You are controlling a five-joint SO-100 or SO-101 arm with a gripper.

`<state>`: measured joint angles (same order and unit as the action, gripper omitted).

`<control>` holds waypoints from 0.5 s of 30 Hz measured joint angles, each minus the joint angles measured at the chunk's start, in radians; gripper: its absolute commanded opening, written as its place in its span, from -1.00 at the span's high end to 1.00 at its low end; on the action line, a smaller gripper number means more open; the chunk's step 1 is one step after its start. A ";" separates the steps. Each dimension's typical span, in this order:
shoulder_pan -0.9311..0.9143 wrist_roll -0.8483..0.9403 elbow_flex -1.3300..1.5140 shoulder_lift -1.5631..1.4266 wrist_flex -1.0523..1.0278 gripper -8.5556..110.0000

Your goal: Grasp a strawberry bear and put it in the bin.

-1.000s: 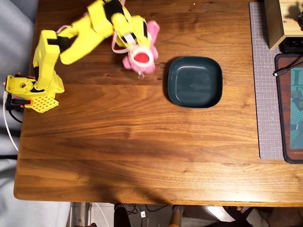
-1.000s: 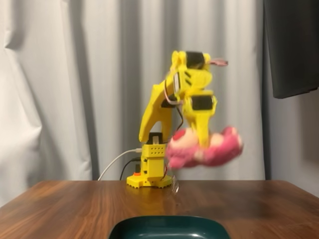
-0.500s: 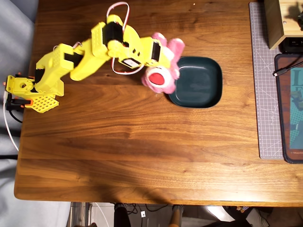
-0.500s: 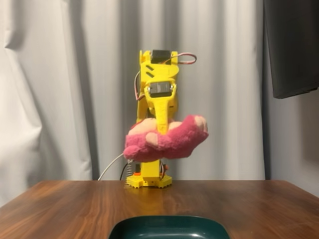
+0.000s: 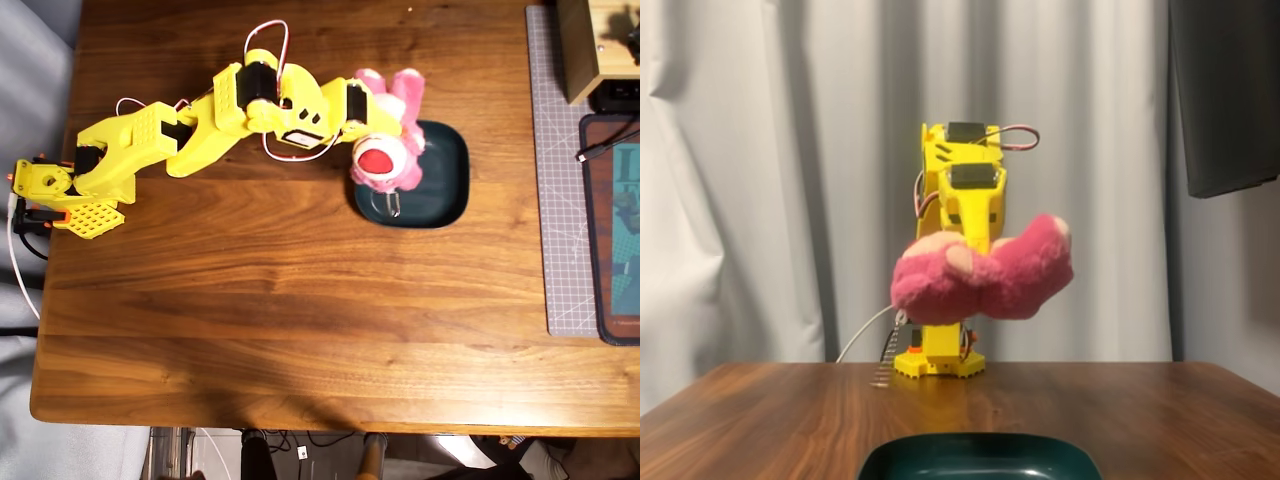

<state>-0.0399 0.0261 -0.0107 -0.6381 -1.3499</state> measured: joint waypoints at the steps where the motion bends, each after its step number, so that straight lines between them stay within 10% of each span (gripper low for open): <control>1: 0.012 0.008 0.000 0.000 0.015 0.84; 15: 0.170 0.063 0.000 0.101 0.132 0.80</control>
<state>0.1304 0.0890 -0.0107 -0.5369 -1.2180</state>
